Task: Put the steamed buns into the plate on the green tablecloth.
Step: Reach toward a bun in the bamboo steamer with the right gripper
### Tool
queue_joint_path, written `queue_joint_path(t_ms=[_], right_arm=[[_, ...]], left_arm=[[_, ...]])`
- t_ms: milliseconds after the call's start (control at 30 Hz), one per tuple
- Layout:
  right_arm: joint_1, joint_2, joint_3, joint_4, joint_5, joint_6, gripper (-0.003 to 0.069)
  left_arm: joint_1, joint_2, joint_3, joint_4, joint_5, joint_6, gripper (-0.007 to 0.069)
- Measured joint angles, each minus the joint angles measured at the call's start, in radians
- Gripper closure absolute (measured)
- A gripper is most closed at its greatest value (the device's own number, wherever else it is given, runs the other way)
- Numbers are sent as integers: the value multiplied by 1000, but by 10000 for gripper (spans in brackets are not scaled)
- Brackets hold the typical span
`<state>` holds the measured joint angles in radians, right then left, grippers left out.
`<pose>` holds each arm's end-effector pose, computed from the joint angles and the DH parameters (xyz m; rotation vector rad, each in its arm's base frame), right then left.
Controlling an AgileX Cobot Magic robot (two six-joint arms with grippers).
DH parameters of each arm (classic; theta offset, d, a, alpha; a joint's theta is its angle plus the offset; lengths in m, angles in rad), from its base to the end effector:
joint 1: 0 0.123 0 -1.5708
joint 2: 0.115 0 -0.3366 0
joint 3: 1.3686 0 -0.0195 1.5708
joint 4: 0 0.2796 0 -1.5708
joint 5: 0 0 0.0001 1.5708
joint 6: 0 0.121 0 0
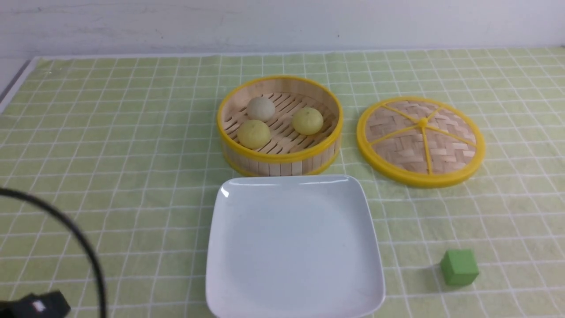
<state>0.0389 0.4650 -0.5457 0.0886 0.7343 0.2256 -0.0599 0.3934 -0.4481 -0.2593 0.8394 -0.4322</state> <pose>0.0925 0.0108 0.3087 0.2354 2.1321 0.2569 0.0707 -0.0274 0.2709 -0.5198 2.2408 -0.5681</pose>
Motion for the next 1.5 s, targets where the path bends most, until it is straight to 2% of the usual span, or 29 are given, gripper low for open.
queue_joint_path(t_ms=[67,133,200,233,267,300,400,467,533,667,700,733,767,833,900,967,1033,1133,1333,1467,1500], right_arm=[[0,156,-69,-43,191,-1,667],[0,306,-111,-25,300,-44,667],[0,376,-121,13,322,-90,666],[1,464,-130,154,319,-226,664],[7,500,-131,229,308,-289,661],[9,508,-132,248,308,-307,660],[95,632,-148,548,268,-603,641],[201,726,-190,661,250,-711,627],[282,806,-258,671,218,-722,622],[414,994,-432,561,128,-650,598],[419,1004,-454,542,120,-636,595],[458,1088,-547,460,95,-577,566],[462,1097,-571,438,90,-561,561],[486,1201,-725,296,69,-457,491],[487,1243,-783,245,55,-419,451],[487,1320,-915,131,11,-347,375],[487,1397,-1023,53,-45,-305,309],[487,1509,-1153,-4,-126,-280,256],[487,1673,-1329,-65,-155,-241,244],[486,1795,-1429,-139,-177,-143,244],[485,1841,-1462,-192,-178,-76,244]], left_arm=[[0,139,-39,33,95,59,622],[0,242,-63,44,119,120,622],[0,294,-73,43,119,147,622],[0,365,-86,32,106,194,622],[0,382,-88,25,100,203,622],[0,388,-89,23,99,207,622],[0,451,-92,-18,67,241,622],[0,472,-92,-32,51,246,622],[0,478,-93,-36,41,247,622],[0,478,-93,-39,36,250,622],[0,478,-93,-39,35,250,622],[0,478,-93,-39,34,250,622],[0,478,-93,-39,33,250,622],[0,478,-94,-38,29,250,617],[0,478,-94,-37,28,251,615],[0,478,-94,-36,28,251,608],[0,478,-94,-36,27,251,605],[0,478,-94,-33,26,251,599],[0,478,-94,-16,32,251,590],[0,478,-94,-16,40,251,582],[0,478,-94,-13,41,251,578]])
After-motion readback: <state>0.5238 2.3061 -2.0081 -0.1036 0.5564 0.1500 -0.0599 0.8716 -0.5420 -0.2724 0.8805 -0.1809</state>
